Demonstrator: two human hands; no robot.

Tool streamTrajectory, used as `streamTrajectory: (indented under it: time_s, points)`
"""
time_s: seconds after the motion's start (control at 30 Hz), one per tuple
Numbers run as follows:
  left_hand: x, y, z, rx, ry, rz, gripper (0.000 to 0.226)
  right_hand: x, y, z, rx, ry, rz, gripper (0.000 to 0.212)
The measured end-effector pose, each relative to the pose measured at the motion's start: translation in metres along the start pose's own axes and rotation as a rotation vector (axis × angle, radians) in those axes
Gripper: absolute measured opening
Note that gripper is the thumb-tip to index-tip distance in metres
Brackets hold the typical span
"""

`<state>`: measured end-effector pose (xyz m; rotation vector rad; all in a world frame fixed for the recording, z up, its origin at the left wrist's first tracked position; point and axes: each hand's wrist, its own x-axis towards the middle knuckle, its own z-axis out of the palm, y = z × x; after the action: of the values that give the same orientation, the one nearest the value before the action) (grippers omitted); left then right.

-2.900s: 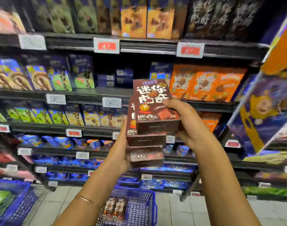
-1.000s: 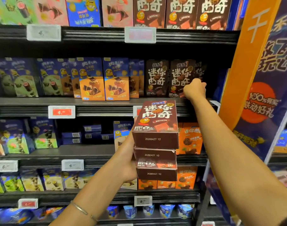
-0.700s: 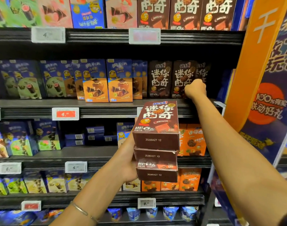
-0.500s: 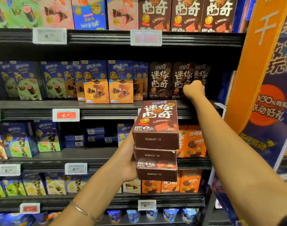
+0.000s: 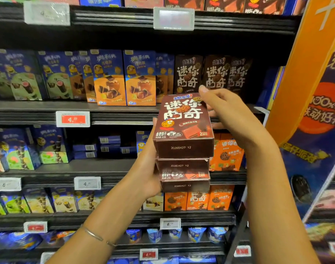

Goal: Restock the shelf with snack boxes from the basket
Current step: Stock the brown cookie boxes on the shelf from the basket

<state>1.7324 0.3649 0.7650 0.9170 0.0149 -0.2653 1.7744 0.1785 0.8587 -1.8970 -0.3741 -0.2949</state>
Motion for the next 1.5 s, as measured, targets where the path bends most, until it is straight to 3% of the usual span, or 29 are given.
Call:
streamTrajectory:
  time_s: [0.07, 0.13, 0.37, 0.47, 0.6, 0.73, 0.93, 1.07, 1.23, 1.5]
  points:
    - [-0.002, 0.004, 0.004, 0.012, -0.002, 0.038, 0.068, -0.012, -0.005, -0.001, -0.037, -0.052, 0.037, 0.076]
    - [0.000, 0.006, 0.006, 0.029, 0.000, 0.077, 0.064, -0.021, -0.010, -0.003, -0.079, -0.096, 0.044, 0.078]
    - [-0.003, 0.011, 0.016, 0.094, -0.037, 0.153, 0.054, -0.031, -0.018, -0.018, 0.046, -0.149, -0.026, 0.030]
    - [-0.002, 0.009, 0.017, 0.127, -0.025, 0.180, 0.058, -0.024, -0.017, -0.025, 0.200, -0.006, -0.056, 0.025]
    - [-0.002, 0.007, 0.014, 0.082, 0.013, 0.188, 0.041, 0.005, -0.003, -0.036, 0.242, 0.318, -0.080, 0.017]
    - [-0.001, 0.002, 0.013, 0.054, 0.024, 0.195, 0.041, 0.054, 0.017, -0.045, 0.296, 0.598, -0.066, 0.029]
    - [-0.002, -0.001, 0.016, 0.068, 0.024, 0.197, 0.044, 0.109, 0.046, -0.046, -0.024, 0.893, -0.077, 0.041]
    - [-0.002, -0.003, 0.019, 0.071, 0.015, 0.206, 0.034, 0.128, 0.060, -0.047, -0.077, 0.974, 0.029, 0.049]
    - [-0.002, -0.003, 0.019, 0.076, 0.019, 0.158, 0.042, 0.146, 0.062, -0.049, -0.078, 1.058, 0.079, 0.054]
    - [0.002, -0.004, 0.020, 0.090, 0.005, 0.131, 0.044, 0.161, 0.072, -0.051, -0.081, 1.023, 0.115, 0.059]
